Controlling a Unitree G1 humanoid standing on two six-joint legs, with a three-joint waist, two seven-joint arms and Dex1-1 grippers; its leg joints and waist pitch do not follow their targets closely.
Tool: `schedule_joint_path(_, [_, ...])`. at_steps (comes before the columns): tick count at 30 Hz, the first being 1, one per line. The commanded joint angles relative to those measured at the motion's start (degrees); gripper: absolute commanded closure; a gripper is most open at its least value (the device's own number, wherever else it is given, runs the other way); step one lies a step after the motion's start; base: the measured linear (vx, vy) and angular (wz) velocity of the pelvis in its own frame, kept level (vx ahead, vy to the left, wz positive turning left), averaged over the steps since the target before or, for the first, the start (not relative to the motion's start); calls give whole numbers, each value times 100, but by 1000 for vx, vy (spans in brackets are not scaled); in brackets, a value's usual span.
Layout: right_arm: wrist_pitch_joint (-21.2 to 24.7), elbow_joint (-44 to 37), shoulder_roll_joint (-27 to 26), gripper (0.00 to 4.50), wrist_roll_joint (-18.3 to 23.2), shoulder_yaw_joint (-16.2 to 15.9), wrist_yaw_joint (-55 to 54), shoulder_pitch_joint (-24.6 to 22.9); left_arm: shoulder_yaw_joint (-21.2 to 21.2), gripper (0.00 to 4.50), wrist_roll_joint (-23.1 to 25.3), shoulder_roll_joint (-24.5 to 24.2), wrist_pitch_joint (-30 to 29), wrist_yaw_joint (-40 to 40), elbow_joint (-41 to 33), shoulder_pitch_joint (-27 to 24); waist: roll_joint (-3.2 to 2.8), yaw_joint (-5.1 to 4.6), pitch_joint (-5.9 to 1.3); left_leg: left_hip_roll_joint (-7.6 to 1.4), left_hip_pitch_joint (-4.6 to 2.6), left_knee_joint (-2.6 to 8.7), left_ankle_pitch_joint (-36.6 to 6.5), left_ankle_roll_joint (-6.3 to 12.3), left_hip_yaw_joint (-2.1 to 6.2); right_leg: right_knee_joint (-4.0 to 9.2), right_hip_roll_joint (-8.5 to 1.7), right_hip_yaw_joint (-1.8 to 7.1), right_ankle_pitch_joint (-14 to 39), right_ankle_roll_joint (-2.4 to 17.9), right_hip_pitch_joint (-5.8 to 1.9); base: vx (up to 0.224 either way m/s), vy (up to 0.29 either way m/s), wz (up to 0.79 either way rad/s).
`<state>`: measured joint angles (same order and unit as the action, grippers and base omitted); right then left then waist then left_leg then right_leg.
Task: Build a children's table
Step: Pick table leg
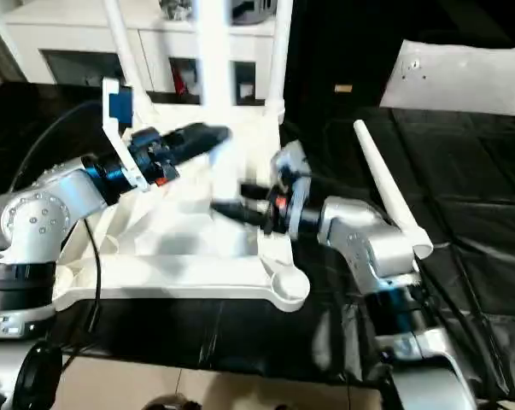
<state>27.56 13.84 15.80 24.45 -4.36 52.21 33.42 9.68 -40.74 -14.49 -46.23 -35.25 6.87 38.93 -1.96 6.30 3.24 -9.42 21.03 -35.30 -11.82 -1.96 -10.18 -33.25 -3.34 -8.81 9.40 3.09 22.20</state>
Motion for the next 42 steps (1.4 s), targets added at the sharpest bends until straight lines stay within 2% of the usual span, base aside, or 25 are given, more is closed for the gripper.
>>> schedule_joint_path(1, [-2,-22,-50,121,238,372,-165,133,212,273,53,39,-50,326,90,133,22,2,-459,-467,-84,369,-413,296,215,401,-659,453,1678,405,-322,0,0,0])
schedule_joint_path(2, [-2,-22,-50,121,238,372,-165,133,212,273,53,39,-50,326,90,133,36,-5,-461,-471,-84,371,-402,314,214,396,-658,457,1633,420,-324,0,0,0])
schedule_joint_path(5, [355,-104,-170,98,601,744,-418,172,333,273,86,68,-111,667,202,163,20,1,-466,-495,-88,376,-372,373,222,373,-663,467,1427,510,-316,0,0,0])
schedule_joint_path(7, [410,-65,-197,75,535,814,-666,183,393,273,83,100,-140,865,228,177,31,9,-465,-480,-83,375,-368,325,214,368,-676,466,1446,524,-325,0,0,0])
schedule_joint_path(10, [459,-6,-112,51,365,668,-650,168,413,273,94,109,-140,962,236,198,29,15,-456,-451,-79,372,-428,292,200,403,-676,460,1617,458,-333,0,0,0])
schedule_joint_path(13, [440,-112,-39,51,226,449,-529,90,341,273,186,119,-104,1049,185,225,50,15,-453,-452,-69,375,-417,311,203,412,-671,458,1686,368,-339,0,0,0])
schedule_joint_path(15, [474,-270,-1,51,100,274,-588,53,231,273,269,117,-51,1064,59,227,39,20,-453,-455,-76,374,-372,325,211,409,-664,454,1669,341,-330,0,0,0])
schedule_joint_path(20, [587,-432,-99,44,-61,85,-876,57,4,273,392,119,-11,1114,-196,214,39,14,-451,-470,-76,377,-375,305,212,392,-681,465,1624,415,-320,0,0,0])
schedule_joint_path(22, [689,-411,-326,44,-246,-72,-1255,68,-220,273,546,158,53,1192,-419,182,31,2,-444,-483,-78,390,-405,262,225,400,-680,467,1679,409,-310,0,0,0])
schedule_joint_path(23, [718,-405,-402,72,-289,-124,-1352,61,-283,273,598,176,79,1222,-482,173,33,0,-443,-479,-82,385,-425,243,222,406,-679,462,1700,399,-312,0,0,0])
schedule_joint_path(27, [808,-346,-753,96,-518,-296,-1866,10,-452,273,792,335,141,1431,-729,128,33,-20,-436,-485,-82,397,-484,164,222,417,-689,471,1751,385,-309,0,0,0])
schedule_joint_path(28, [779,-338,-796,123,-580,-363,-1910,-2,-507,273,835,357,148,1471,-791,113,32,-20,-439,-484,-80,396,-457,141,223,412,-689,476,1713,345,-309,0,0,0])
schedule_joint_path(29, [711,-343,-905,125,-598,-412,-1964,-31,-589,273,894,390,161,1535,-886,93,34,-17,-437,-483,-83,397,-478,137,221,411,-690,477,1720,330,-311,0,0,0])
schedule_joint_path(37, [735,-318,-1114,189,-632,-326,-2284,0,-739,273,1067,405,233,1648,-1015,51,44,-27,-433,-470,-76,406,-485,122,221,419,-690,486,1763,222,-310,0,0,0])
schedule_joint_path(42, [776,-280,-1229,234,-631,-233,-2494,31,-782,273,1200,387,266,1708,-1073,27,38,-33,-436,-473,-76,405,-453,114,221,407,-688,489,1693,221,-308,0,0,0])
